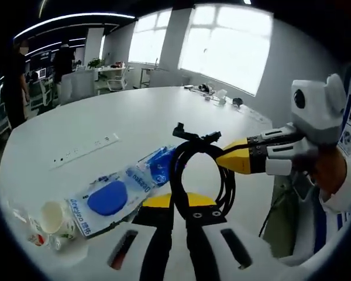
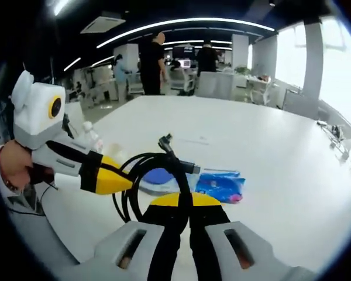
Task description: Arrange the tabletop items into an orderly group along one side of the table until the central work area is clear of visible clutter.
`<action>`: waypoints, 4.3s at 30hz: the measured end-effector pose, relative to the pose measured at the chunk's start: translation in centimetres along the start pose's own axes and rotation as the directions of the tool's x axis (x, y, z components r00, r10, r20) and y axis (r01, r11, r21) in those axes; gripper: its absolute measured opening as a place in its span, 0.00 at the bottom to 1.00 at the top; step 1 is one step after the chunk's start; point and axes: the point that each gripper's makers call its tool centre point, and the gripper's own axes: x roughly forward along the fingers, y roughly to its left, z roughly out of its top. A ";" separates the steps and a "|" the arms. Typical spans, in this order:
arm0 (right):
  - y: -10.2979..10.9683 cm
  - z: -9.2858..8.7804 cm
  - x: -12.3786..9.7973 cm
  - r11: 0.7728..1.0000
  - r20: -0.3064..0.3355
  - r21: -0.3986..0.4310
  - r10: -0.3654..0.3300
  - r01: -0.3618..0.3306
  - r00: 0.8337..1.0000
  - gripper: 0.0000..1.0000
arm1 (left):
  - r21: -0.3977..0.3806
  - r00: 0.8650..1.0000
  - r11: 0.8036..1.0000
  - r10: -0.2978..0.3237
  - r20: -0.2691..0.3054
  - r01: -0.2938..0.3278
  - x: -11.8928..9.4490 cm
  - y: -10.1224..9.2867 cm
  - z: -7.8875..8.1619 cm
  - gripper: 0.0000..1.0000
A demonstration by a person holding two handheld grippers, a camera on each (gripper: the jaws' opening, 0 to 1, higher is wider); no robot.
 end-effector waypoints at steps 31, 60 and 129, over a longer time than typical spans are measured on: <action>-7.0 -10.5 7.2 0.997 -0.270 0.047 0.064 -0.053 0.961 0.01 | -0.220 0.967 0.976 -0.064 -0.246 0.009 12.2 -0.3 -8.0 0.03; -8.3 -14.2 10.2 0.997 -0.330 0.024 0.080 -0.076 0.941 0.04 | -0.323 0.954 0.946 -0.090 -0.287 -0.007 14.6 0.2 -10.1 0.06; -3.7 -1.3 -6.0 0.951 0.106 -0.097 0.304 -0.294 0.947 0.83 | 0.023 0.983 0.999 0.024 0.180 -0.028 -17.7 5.9 -3.8 0.93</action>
